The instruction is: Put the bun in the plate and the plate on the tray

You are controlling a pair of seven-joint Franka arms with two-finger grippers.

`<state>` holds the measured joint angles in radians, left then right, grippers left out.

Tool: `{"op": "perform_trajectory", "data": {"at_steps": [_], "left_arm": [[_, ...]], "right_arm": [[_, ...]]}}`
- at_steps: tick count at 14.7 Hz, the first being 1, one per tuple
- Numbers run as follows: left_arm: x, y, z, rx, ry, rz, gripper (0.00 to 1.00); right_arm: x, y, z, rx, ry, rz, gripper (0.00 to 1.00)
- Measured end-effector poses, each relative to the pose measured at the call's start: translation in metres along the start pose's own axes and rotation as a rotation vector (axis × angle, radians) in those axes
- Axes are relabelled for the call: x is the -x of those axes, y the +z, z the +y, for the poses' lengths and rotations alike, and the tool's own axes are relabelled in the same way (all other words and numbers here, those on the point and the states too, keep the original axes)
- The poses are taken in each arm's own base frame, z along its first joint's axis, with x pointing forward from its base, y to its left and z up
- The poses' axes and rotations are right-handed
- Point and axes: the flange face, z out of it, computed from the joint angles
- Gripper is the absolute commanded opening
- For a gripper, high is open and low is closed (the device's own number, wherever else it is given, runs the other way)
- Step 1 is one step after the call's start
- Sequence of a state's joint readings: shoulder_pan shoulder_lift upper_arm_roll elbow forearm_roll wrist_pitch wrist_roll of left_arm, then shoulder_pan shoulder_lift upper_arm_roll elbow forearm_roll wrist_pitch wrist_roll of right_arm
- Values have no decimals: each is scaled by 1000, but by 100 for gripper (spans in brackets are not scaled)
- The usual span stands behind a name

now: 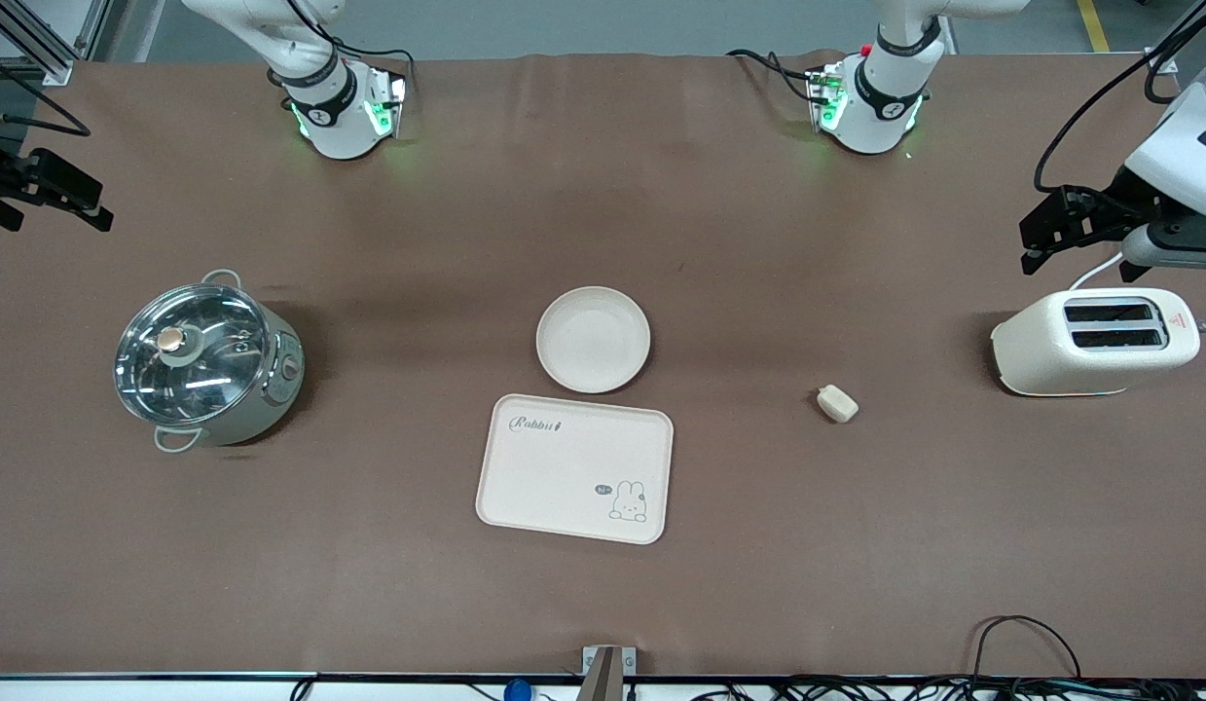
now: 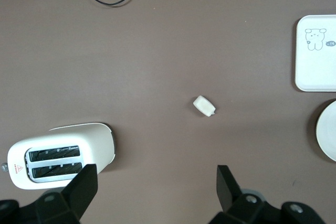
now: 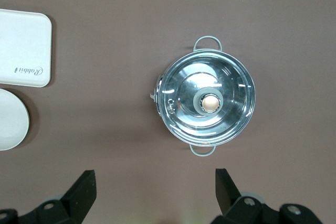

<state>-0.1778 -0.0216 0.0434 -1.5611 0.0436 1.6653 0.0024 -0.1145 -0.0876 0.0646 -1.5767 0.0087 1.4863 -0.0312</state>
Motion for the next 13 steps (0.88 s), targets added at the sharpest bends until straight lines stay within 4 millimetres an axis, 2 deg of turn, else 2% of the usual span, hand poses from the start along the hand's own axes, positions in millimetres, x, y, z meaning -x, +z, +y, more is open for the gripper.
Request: {"op": "perform_trajectory", "data": {"at_steps": [6,8,9,11,13], "left_arm": [[2,1,1,0,-2,-19,100],[4,3,2,0,-2,-36,100],[5,6,3,0,-1,-56,100],[4,25,10,0,11,-99,100],[-6,64,23,0,14,-124,100]], "right_arm": [[0,1,-1,-1,-5,-7,100],[-2,8,-12,-5,-33,-25,100],[-6,15,-23,-6,-56,-39,100],[-17,34,-50,-10,-105,-65,100],[-32,57,-79,-50,-141,-79,100]]}}
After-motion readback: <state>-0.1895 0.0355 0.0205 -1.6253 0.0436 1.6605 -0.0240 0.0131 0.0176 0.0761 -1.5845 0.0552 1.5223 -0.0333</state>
